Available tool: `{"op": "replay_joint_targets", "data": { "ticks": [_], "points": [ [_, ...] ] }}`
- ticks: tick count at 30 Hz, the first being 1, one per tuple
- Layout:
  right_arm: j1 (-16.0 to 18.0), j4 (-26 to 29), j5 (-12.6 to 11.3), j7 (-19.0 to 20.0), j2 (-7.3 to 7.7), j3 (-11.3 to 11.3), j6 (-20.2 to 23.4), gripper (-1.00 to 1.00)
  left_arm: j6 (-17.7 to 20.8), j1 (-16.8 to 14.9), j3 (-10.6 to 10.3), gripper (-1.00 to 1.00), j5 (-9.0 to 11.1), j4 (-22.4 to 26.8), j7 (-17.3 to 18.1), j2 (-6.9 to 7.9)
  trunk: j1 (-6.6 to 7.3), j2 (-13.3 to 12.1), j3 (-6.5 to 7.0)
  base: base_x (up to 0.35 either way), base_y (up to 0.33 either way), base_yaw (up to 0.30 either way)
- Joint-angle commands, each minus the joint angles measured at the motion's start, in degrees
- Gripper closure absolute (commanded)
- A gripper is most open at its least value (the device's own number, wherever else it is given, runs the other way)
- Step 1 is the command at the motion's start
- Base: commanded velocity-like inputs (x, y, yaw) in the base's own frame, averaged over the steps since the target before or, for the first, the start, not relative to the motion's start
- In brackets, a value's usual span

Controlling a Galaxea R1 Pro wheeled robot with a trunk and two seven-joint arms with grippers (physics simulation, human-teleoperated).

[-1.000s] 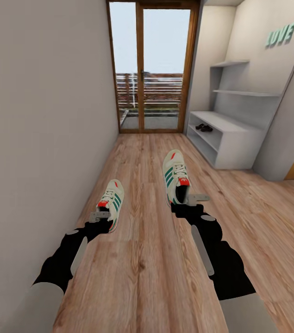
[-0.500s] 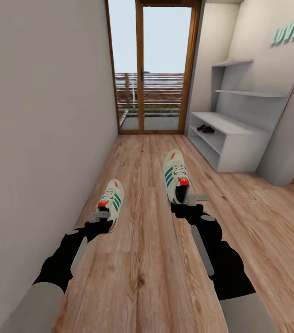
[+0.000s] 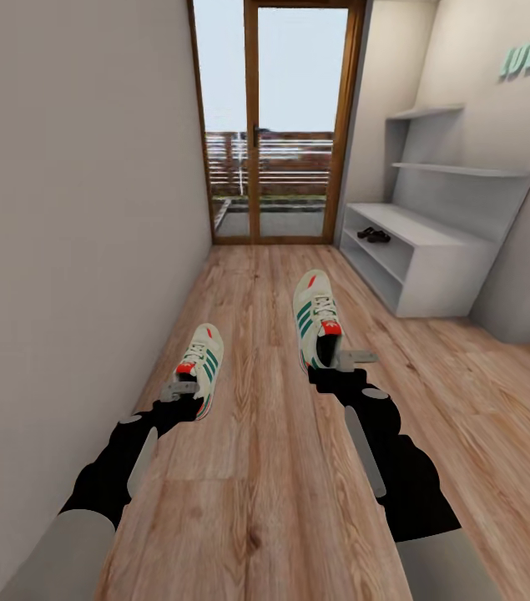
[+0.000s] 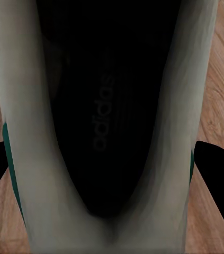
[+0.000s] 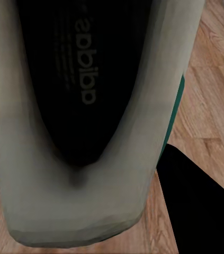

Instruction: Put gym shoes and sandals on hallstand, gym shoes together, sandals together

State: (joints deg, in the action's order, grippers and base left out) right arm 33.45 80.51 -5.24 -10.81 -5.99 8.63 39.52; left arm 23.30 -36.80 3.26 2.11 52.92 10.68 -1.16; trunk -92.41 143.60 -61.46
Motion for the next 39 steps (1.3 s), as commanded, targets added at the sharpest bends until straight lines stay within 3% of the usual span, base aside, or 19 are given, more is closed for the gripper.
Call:
{"op": "replay_joint_targets", "data": {
  "ticks": [1,39],
  "points": [
    [0.0,0.1,-0.6,-0.6,0.01,0.1,0.2,1.00,0.4,0.0,0.3,1.00,0.3,0.1,0.3,-0.07,-0.01,0.0,-0.05,0.243,0.000,0.000],
    [0.0,0.1,-0.6,-0.6,0.01,0.1,0.2,1.00,0.4,0.0,0.3,1.00,0.3,0.1,0.3,-0.07,-0.01,0.0,-0.05,0.338,0.000,0.000]
  ]
}}
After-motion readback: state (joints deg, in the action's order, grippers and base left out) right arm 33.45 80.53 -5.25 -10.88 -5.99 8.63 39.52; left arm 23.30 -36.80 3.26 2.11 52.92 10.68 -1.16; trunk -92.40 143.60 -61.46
